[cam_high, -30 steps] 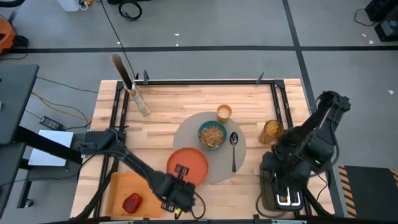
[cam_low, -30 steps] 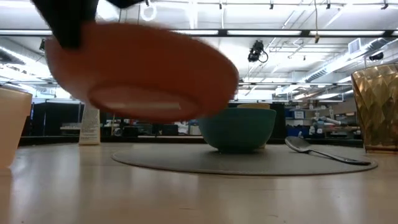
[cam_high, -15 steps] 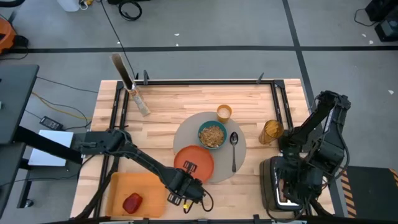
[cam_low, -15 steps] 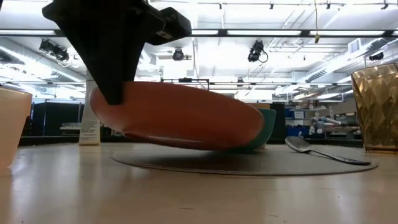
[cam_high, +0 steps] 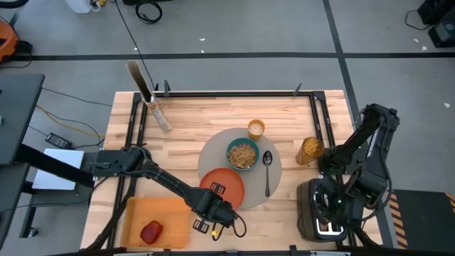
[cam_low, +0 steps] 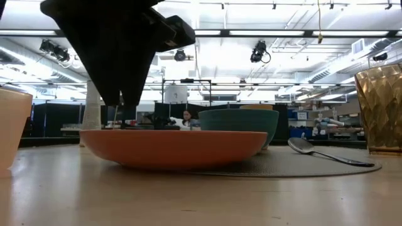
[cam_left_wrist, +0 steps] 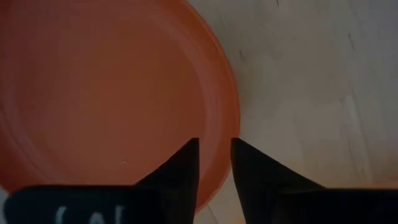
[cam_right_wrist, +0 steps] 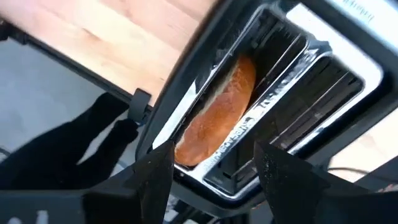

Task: Arrange a breakfast setting
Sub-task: Put the orange plate on the gray mat to the bottom left of the green bowl, then put the bagel on the orange plate

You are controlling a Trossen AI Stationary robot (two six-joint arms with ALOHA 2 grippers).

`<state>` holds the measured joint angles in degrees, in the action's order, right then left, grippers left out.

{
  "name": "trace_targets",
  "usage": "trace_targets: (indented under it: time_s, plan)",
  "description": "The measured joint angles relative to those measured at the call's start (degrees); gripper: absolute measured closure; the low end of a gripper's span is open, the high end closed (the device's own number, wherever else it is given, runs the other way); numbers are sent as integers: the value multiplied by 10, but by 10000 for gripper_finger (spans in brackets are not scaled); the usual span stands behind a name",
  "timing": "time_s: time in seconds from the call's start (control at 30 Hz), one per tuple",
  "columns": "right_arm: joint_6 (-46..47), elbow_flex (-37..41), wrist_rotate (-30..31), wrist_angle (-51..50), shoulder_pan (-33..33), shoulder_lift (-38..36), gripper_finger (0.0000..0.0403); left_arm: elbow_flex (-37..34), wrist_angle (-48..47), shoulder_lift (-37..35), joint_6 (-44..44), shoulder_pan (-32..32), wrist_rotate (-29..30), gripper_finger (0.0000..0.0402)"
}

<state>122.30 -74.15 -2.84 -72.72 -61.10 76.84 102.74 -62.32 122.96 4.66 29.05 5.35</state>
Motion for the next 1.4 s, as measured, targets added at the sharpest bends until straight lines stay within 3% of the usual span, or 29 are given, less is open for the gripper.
trace_targets:
  time_s: [0.2, 0.53, 0.93, 1.17, 1.4]
  plan:
    - [44, 29, -1, 76, 0, 0, 174, 1, -26, -27, 23, -1, -1, 292]
    - [78, 30, -70, 67, 22, 33, 193, 1, -18, -104, 46, -23, 40, 292]
    - [87, 31, -97, 57, 58, 47, 265, 2, -13, -190, 47, -62, 140, 292]
    - [87, 31, -110, 45, 72, 46, 314, 2, -13, -218, 46, -78, 147, 292]
    - [92, 9, -123, 34, 80, 28, 322, 2, -14, -219, 26, -77, 148, 292]
